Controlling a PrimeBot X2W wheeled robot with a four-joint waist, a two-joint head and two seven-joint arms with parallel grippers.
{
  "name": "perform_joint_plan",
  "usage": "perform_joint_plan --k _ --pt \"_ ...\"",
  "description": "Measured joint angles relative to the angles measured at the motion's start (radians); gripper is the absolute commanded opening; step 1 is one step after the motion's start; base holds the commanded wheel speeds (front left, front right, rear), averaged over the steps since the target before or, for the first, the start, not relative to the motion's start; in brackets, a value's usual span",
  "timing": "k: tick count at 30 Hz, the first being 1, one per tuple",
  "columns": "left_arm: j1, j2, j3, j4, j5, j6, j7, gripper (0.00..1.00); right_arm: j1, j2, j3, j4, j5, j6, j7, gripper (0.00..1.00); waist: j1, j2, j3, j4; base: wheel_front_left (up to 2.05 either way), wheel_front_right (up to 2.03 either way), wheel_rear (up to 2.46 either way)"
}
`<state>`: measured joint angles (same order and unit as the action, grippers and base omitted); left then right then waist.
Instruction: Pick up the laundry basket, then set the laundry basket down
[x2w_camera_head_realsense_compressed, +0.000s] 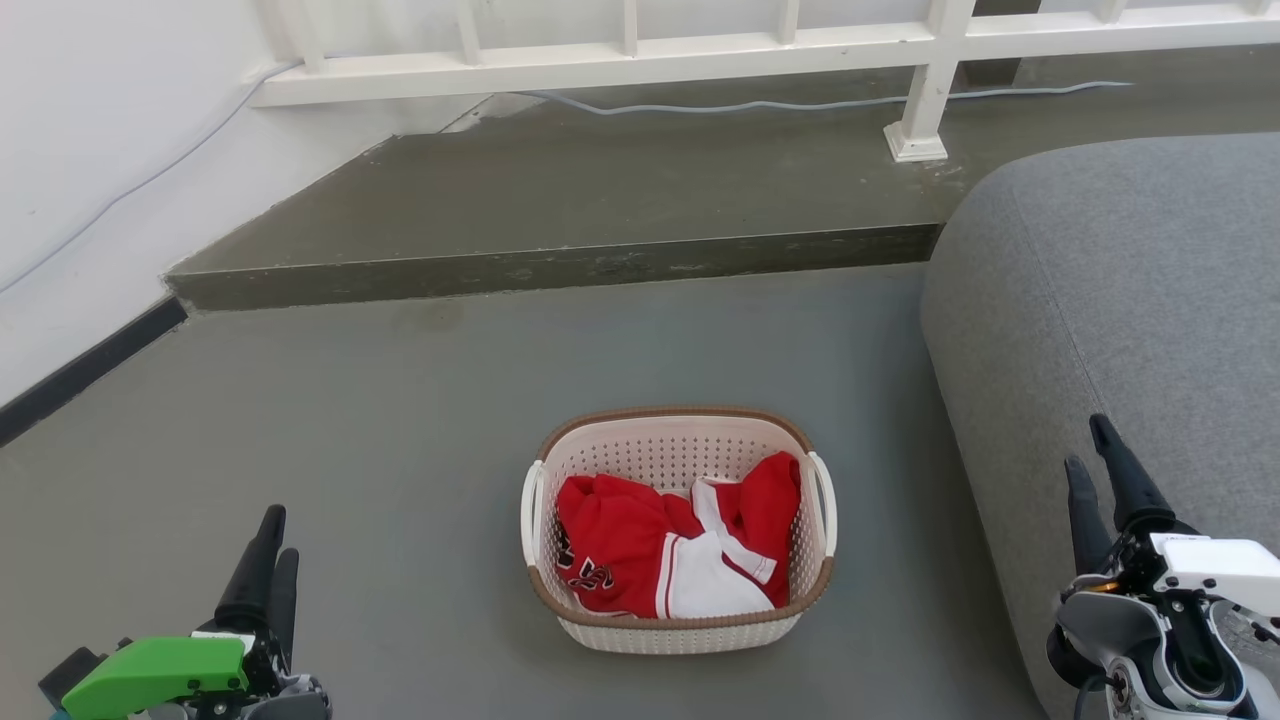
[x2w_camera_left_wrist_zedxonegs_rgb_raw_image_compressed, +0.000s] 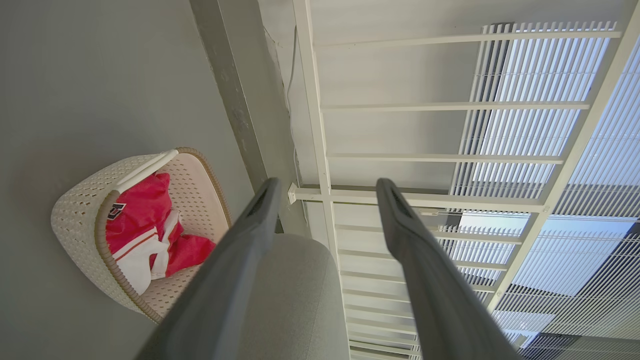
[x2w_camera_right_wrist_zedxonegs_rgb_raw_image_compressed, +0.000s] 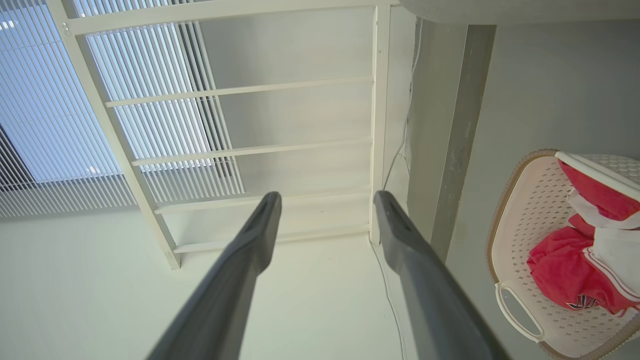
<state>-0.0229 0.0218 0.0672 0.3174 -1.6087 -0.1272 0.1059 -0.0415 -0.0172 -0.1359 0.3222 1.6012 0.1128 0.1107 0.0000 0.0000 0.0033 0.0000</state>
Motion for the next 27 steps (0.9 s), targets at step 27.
perform_joint_plan --k 27 --pt "-0.004 0.025 -0.051 -0.080 0.102 0.000 -0.081 1.00 -0.005 -0.024 0.078 -0.097 -0.106 0.000 -0.077 1.00 0.0000 0.0000 0.005 -0.001 0.00 0.00 0.00"
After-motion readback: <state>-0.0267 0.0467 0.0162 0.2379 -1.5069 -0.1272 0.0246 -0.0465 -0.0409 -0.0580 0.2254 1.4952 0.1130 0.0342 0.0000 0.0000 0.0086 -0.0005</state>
